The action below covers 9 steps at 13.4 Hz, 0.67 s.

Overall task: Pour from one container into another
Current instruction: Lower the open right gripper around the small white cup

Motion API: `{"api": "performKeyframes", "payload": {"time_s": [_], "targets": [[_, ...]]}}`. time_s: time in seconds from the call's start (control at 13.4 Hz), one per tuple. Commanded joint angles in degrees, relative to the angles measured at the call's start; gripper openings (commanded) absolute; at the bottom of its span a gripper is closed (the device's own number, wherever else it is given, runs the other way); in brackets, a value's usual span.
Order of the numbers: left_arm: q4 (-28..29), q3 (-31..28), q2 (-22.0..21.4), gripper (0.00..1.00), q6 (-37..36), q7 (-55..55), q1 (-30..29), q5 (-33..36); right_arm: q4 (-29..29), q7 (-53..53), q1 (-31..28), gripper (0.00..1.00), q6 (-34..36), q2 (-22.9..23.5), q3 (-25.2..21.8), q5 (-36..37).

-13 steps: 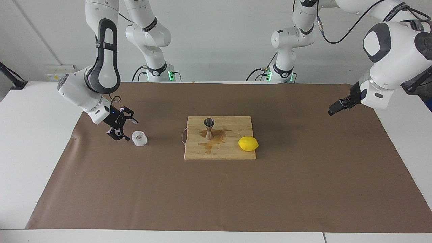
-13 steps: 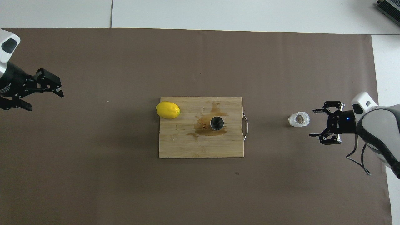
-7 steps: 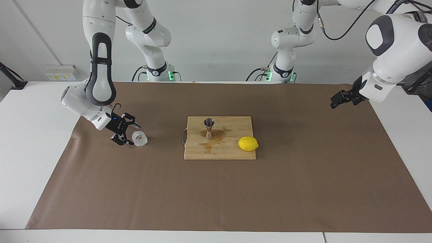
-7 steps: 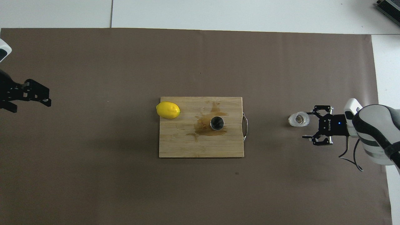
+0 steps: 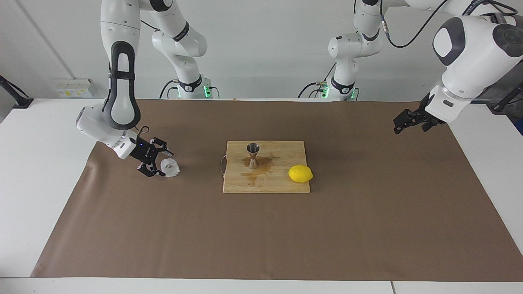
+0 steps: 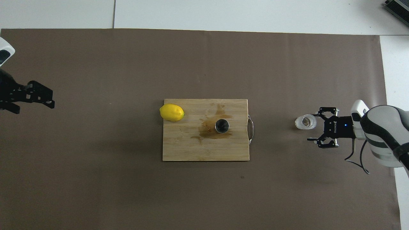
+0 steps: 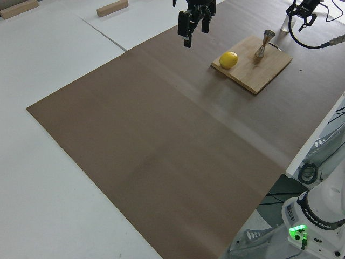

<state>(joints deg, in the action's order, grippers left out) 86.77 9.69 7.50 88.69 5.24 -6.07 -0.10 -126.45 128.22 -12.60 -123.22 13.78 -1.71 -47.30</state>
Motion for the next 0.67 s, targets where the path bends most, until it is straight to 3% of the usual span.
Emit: {"api": "performKeyframes", "payload": {"time_s": [0.0, 0.15, 0.6], "targets": [[7.86, -0.72, -5.55, 1.0, 7.96, -4.17, -0.17, 0.63, 0.33, 2.64, -0.32, 1.0, 0.88, 0.9, 0.22, -3.22], [10.86, -0.81, -6.97, 1.0, 11.93, -8.22, -0.08, 0.89, 0.42, 4.4, -0.32, 1.0, 0.88, 1.69, 0.3, -4.37], [10.7, -0.81, -6.71, 1.0, 14.23, -8.14, -0.52, 0.98, 1.21, 7.13, -0.41, 1.0, 0.96, 2.83, 0.83, -4.38]]}}
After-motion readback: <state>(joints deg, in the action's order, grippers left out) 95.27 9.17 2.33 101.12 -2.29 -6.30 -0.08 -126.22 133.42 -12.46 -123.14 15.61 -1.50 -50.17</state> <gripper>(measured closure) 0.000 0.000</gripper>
